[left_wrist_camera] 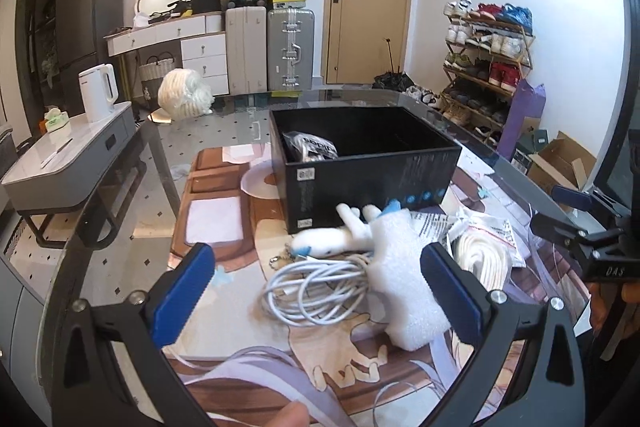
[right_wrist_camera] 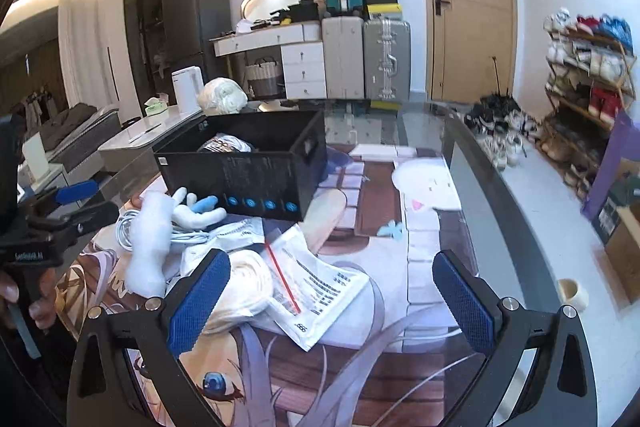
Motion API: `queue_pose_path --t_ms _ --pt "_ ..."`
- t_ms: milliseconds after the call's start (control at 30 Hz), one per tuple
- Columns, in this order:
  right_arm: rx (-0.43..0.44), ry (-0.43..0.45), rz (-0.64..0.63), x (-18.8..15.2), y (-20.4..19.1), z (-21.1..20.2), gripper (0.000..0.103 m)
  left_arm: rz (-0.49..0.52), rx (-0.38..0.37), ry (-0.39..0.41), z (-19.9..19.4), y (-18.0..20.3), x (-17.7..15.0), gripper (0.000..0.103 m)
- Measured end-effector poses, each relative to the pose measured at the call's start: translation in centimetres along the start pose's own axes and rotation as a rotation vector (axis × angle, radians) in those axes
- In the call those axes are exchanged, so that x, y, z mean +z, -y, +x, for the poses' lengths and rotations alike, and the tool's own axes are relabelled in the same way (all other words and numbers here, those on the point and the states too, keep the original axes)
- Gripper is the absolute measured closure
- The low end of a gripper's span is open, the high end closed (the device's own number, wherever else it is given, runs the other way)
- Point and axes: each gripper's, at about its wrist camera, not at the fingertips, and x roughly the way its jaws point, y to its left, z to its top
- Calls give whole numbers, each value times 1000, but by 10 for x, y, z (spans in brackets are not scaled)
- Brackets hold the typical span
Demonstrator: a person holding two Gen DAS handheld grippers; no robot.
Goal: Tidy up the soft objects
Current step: 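Lower the right tool onto the bagged white rope coil and close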
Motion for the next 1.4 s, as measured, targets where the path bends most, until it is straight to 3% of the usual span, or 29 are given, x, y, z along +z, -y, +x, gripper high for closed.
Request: queue_pose_path --t_ms 233,533,833,1400 --pt "-22 -38 -27 -8 -1 11 0 -15 -43 -43 8 3 -2 0" --pt "88 -74 -135 -11 -34 19 0 7 -71 -56 11 7 -1 0" --pt "172 -141 -216 -17 -63 31 0 44 -54 -84 15 9 -5 0" --pt "195 -262 -288 -13 -87 66 1 -6 -66 -83 16 -8 -6 0"
